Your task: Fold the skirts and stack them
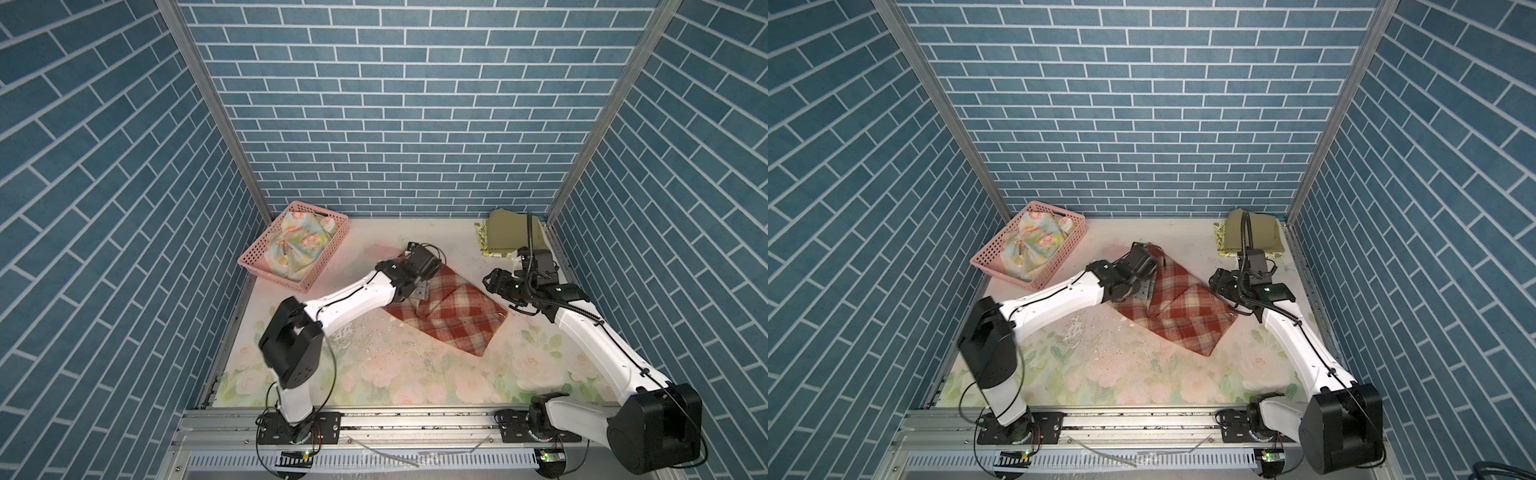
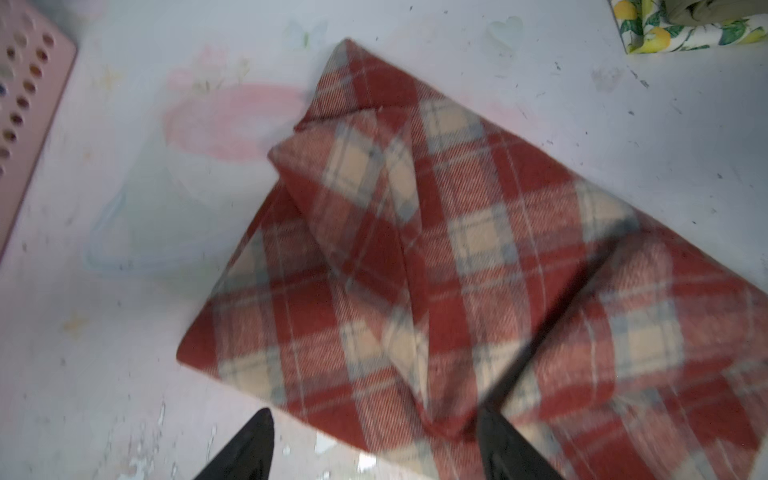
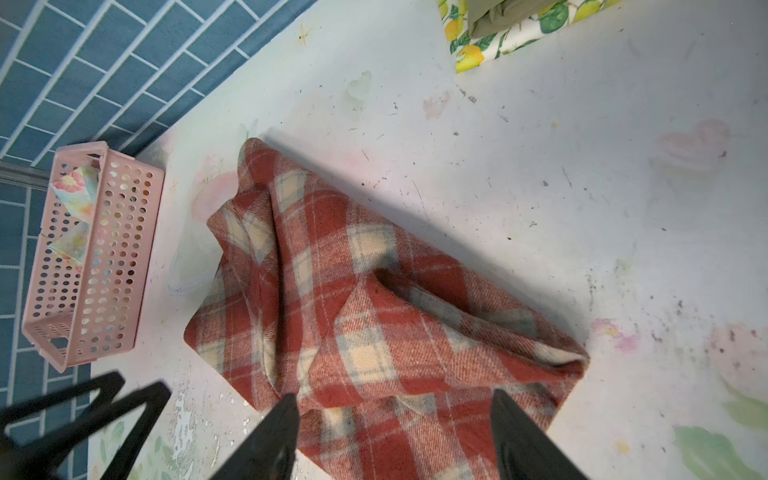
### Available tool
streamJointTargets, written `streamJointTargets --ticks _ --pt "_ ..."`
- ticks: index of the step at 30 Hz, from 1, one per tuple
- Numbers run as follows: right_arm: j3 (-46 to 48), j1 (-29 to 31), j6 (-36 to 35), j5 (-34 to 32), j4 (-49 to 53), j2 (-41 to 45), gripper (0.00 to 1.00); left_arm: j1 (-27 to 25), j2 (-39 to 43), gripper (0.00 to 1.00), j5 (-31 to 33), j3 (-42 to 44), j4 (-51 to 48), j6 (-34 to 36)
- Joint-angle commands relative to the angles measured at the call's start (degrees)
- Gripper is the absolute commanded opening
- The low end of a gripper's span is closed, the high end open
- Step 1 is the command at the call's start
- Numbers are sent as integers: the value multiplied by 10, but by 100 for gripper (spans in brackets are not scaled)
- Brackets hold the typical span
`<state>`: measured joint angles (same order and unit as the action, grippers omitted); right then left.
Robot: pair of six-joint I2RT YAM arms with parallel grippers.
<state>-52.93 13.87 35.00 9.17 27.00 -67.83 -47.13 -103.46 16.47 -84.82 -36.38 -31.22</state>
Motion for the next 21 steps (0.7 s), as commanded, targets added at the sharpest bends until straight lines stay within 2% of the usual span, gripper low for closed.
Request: streamJointTargets --ticks 1,6,10,16,21 --pt "37 -8 34 -26 -25 50 72 6 -100 76 72 -97 -95 69" --pt "66 -10 55 -17 -46 84 72 42 -222 74 72 -236 -106 74" --pt "79 -10 56 -11 -51 100 72 65 -279 72 60 -289 -72 65" --pt "97 -10 61 -2 -66 103 71 90 -330 68 32 -318 -17 29" --pt "98 -10 66 4 -77 95 70 91 -337 65 17 -307 39 0"
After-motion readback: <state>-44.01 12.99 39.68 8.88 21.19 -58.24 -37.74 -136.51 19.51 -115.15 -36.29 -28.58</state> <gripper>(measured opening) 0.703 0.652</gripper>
